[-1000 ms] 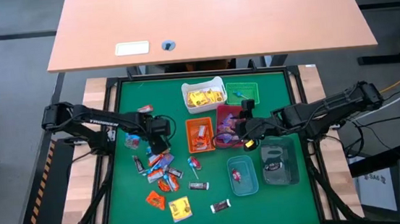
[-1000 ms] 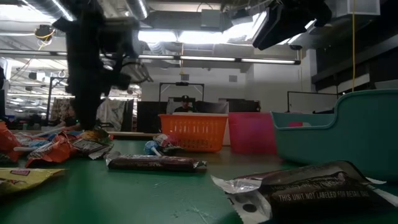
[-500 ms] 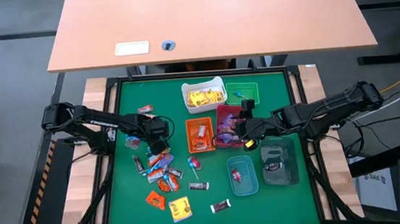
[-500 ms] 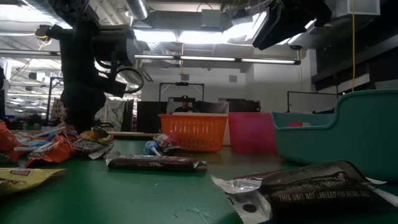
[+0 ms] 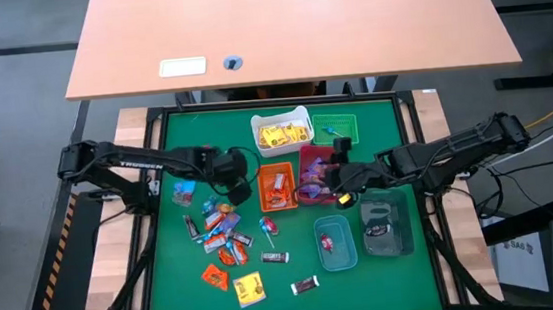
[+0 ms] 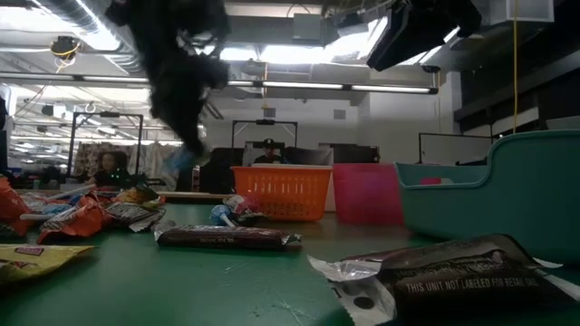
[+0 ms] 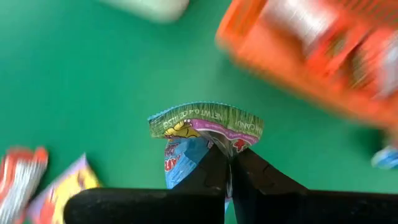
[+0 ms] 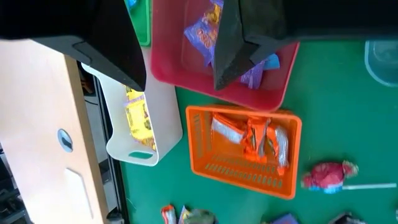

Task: Sort candy
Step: Put the blue bag of candy into the red bin

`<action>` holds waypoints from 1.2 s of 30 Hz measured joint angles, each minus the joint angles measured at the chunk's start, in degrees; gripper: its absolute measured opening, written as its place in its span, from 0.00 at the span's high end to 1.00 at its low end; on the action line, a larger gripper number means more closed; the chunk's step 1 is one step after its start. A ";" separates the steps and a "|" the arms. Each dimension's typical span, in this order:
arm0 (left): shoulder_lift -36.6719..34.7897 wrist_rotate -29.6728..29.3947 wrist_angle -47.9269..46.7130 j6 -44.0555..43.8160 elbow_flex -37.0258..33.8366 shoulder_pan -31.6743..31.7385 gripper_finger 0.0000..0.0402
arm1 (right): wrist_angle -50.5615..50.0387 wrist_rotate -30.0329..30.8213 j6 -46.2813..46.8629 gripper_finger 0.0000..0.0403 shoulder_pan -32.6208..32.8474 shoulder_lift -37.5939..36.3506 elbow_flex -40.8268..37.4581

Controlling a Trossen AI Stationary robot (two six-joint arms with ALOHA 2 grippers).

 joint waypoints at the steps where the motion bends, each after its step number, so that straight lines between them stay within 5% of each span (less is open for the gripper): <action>1: 0.00 0.00 1.16 0.52 1.08 -0.08 1.00 | 0.63 0.00 0.00 0.53 0.00 0.00 0.00; 21: 0.00 -2.17 48.24 26.83 4.42 -5.84 1.00 | 25.06 0.01 0.24 0.53 0.00 -0.01 0.00; 36: 0.00 -1.70 54.58 30.39 4.42 -7.84 1.00 | 30.68 -0.14 -0.13 0.53 -0.98 -0.02 -0.01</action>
